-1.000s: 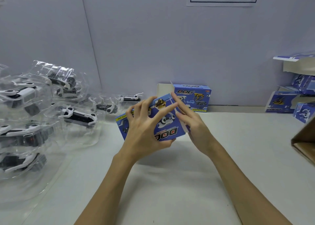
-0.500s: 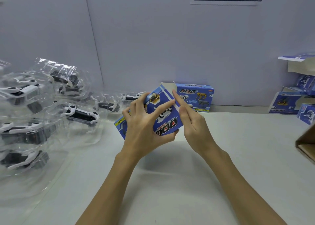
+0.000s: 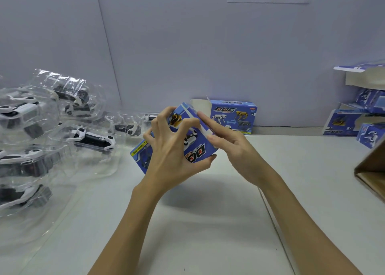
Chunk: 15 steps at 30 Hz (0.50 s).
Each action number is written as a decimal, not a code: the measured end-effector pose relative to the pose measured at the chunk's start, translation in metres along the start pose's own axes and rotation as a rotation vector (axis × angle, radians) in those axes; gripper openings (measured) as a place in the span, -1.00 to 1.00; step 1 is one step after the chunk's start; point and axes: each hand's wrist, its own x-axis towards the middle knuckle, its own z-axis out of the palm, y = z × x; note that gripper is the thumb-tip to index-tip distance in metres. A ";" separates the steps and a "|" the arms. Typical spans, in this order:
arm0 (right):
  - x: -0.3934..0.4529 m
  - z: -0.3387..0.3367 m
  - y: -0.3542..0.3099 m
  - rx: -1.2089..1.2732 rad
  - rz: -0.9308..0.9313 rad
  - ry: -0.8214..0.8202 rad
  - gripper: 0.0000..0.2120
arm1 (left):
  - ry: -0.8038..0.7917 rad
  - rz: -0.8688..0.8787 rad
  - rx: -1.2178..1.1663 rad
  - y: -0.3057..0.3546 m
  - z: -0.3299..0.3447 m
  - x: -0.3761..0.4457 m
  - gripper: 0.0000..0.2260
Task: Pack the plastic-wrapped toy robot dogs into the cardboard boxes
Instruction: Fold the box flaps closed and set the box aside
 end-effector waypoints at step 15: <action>0.001 0.026 0.023 -0.451 -0.253 0.152 -0.48 | 0.098 0.015 0.019 -0.008 0.006 -0.003 -0.33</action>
